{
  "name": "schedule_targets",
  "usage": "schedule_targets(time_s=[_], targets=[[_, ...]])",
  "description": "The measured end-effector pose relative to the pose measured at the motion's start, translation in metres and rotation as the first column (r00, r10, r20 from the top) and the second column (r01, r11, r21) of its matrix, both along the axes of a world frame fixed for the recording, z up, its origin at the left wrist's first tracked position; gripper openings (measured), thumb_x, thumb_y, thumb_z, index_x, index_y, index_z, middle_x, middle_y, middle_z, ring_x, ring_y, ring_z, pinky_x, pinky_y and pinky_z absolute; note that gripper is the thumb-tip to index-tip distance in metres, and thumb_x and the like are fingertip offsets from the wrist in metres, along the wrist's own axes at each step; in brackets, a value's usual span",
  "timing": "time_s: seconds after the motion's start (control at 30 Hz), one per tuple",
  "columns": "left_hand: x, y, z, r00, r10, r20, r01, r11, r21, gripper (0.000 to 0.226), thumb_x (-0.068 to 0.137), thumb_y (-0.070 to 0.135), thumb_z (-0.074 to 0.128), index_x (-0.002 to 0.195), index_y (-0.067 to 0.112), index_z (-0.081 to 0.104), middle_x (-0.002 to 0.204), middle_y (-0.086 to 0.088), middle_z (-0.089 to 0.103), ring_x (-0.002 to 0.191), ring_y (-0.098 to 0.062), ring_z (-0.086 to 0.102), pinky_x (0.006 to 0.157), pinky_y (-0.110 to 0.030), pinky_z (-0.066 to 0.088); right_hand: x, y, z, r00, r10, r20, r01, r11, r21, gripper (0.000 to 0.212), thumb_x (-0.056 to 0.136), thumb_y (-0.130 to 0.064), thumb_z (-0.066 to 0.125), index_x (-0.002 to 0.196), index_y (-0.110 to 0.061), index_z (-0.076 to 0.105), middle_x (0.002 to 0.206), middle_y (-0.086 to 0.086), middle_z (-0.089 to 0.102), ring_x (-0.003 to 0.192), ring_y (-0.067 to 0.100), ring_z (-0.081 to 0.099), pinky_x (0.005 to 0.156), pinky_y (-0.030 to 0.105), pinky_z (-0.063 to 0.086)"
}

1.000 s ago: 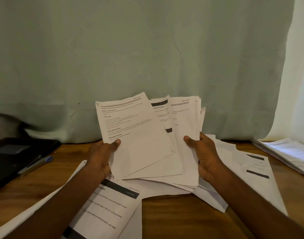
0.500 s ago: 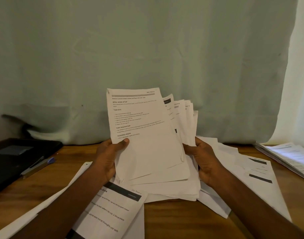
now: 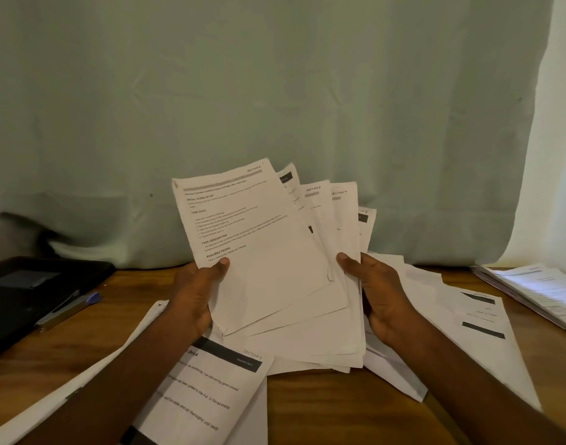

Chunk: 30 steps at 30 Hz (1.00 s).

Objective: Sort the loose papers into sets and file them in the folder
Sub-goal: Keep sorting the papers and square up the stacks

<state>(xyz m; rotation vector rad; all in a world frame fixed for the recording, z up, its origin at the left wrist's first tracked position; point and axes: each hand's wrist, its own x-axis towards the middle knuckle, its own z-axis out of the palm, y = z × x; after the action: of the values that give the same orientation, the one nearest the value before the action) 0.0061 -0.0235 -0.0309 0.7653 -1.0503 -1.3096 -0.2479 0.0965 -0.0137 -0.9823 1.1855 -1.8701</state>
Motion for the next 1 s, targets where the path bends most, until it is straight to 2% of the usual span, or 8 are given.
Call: schedule_targets(time_s=[0.23,0.37,0.53,0.63,0.7,0.8,0.9,1.0], targets=[[0.002,-0.002,0.002,0.999,0.028,-0.021,-0.026,0.998,0.063,0.029,0.095,0.013,0.07,0.124,0.015,0.066,0.123,-0.01,0.07,0.114,-0.034,0.064,0.103,-0.057,0.049,-0.003,0.0,0.0,0.998,-0.026,0.054,0.026,1.0,-0.014,0.036,0.085,-0.026,0.078,0.12,-0.019,0.073,0.11,0.004,0.078,0.104,0.031,0.072,0.097,0.052,0.056],[0.003,-0.002,0.003,0.999,0.04,-0.033,-0.038,0.997,0.067,0.031,0.096,0.012,0.068,0.127,0.015,0.065,0.129,-0.01,0.067,0.112,-0.031,0.063,0.102,-0.052,0.05,-0.002,0.0,0.0,0.998,-0.031,0.062,0.032,0.999,-0.013,0.043,0.078,-0.027,0.081,0.119,-0.017,0.073,0.11,0.005,0.078,0.105,0.031,0.072,0.098,0.052,0.056],[0.001,0.001,0.004,1.0,0.008,-0.025,-0.008,1.0,-0.001,0.036,0.096,0.01,0.068,0.132,0.011,0.062,0.124,-0.007,0.069,0.104,-0.023,0.065,0.077,-0.035,0.053,-0.002,0.0,-0.001,0.998,-0.051,0.048,0.052,0.999,-0.009,0.034,0.087,-0.022,0.078,0.119,-0.016,0.073,0.109,0.005,0.078,0.103,0.03,0.073,0.097,0.052,0.056],[-0.002,0.003,0.003,0.999,-0.032,-0.019,0.031,0.999,-0.024,0.034,0.095,0.01,0.069,0.129,0.014,0.064,0.125,-0.007,0.07,0.112,-0.026,0.066,0.087,-0.04,0.055,-0.001,0.0,-0.001,0.998,-0.05,0.041,0.05,0.999,-0.009,0.036,0.086,-0.022,0.079,0.121,-0.015,0.072,0.11,0.007,0.077,0.104,0.032,0.073,0.097,0.052,0.056],[-0.004,0.005,0.003,0.998,-0.058,0.001,0.058,0.997,-0.046,0.03,0.095,0.008,0.069,0.122,0.019,0.066,0.124,-0.005,0.071,0.112,-0.025,0.067,0.094,-0.044,0.055,0.002,0.002,-0.001,0.999,-0.043,0.024,0.043,0.999,-0.017,0.033,0.086,-0.022,0.078,0.118,-0.014,0.073,0.108,0.006,0.078,0.101,0.029,0.074,0.092,0.048,0.059],[-0.005,0.01,0.004,0.992,-0.123,0.041,0.127,0.987,-0.104,0.038,0.091,0.002,0.069,0.126,0.017,0.066,0.119,-0.002,0.074,0.107,-0.019,0.071,0.085,-0.034,0.06,0.008,0.006,0.0,0.999,-0.042,-0.03,0.04,0.998,-0.045,0.021,0.089,-0.018,0.075,0.109,-0.016,0.076,0.103,0.004,0.079,0.093,0.022,0.076,0.076,0.033,0.062],[-0.007,0.013,0.005,0.987,-0.143,0.067,0.149,0.984,-0.096,0.042,0.087,-0.001,0.072,0.127,0.011,0.067,0.119,-0.004,0.075,0.111,-0.023,0.07,0.097,-0.042,0.057,0.013,0.006,0.0,0.998,-0.04,-0.046,0.038,0.998,-0.04,0.019,0.092,-0.019,0.073,0.11,-0.014,0.077,0.103,0.007,0.079,0.098,0.029,0.074,0.087,0.042,0.061],[-0.006,0.011,0.003,0.994,-0.098,0.039,0.099,0.994,-0.046,0.038,0.088,-0.002,0.072,0.124,0.009,0.069,0.119,-0.008,0.074,0.113,-0.028,0.068,0.101,-0.05,0.053,0.014,0.005,0.003,0.998,-0.062,0.005,0.062,0.998,-0.007,0.022,0.095,-0.031,0.07,0.111,-0.018,0.076,0.103,0.005,0.079,0.098,0.027,0.074,0.09,0.041,0.059]])
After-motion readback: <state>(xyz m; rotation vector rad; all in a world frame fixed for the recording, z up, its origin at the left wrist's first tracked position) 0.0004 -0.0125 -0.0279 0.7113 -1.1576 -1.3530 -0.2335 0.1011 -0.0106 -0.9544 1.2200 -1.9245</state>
